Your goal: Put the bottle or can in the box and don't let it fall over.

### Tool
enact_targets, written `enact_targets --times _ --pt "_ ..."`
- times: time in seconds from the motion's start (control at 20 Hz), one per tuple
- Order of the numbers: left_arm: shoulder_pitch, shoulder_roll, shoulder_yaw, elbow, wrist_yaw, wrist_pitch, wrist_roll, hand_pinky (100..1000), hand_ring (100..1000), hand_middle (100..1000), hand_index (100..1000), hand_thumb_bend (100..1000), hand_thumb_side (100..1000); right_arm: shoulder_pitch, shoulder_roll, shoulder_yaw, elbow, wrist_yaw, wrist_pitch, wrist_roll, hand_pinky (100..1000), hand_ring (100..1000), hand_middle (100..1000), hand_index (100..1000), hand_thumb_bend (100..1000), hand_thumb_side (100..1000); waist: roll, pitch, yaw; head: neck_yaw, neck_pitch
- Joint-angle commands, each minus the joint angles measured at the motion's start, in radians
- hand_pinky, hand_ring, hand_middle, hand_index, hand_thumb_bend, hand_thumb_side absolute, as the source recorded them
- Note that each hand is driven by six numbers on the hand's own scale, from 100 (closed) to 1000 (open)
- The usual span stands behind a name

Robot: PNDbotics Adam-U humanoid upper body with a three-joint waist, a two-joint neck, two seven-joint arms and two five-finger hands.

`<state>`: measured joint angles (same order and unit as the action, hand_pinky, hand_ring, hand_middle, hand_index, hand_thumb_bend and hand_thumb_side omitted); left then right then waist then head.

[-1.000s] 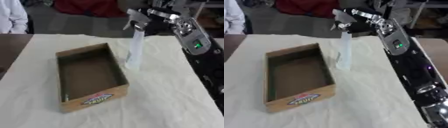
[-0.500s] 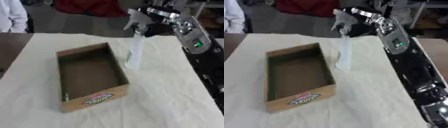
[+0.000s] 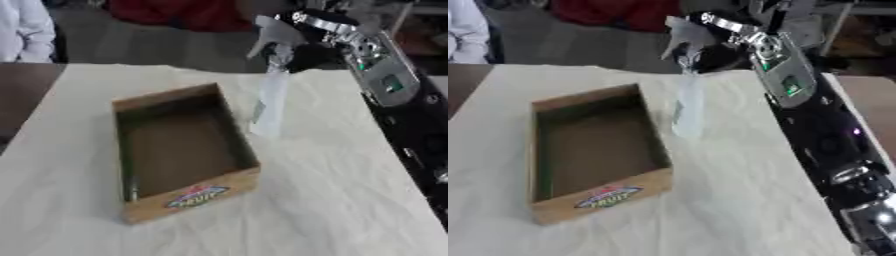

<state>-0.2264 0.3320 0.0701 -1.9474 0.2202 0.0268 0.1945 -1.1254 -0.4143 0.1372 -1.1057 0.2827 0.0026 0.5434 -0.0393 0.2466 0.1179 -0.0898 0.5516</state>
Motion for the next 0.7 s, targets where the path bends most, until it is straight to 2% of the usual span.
enact_targets --times 0.05,0.45,0.7 --pt "-0.009 0.009 0.001 -0.011 -0.002 -0.001 -0.004 634 789 760 807 297 539 -0.025 -0.008 0.000 -0.005 0.014 0.001 -0.004 825 740 768 773 100 100 0.003 -0.013 0.002 -0.004 -0.006" --pt "-0.009 0.008 0.002 -0.011 -0.002 -0.001 -0.006 635 789 754 799 293 541 -0.023 -0.008 0.003 0.002 0.026 0.001 0.015 810 741 765 774 100 100 0.004 -0.011 0.005 -0.005 -0.006" --pt "-0.008 0.008 0.001 -0.010 -0.002 0.000 -0.008 637 789 750 794 292 543 -0.024 -0.006 -0.001 0.002 0.014 0.014 -0.007 763 643 678 693 100 116 0.005 -0.011 0.003 -0.007 -0.006"
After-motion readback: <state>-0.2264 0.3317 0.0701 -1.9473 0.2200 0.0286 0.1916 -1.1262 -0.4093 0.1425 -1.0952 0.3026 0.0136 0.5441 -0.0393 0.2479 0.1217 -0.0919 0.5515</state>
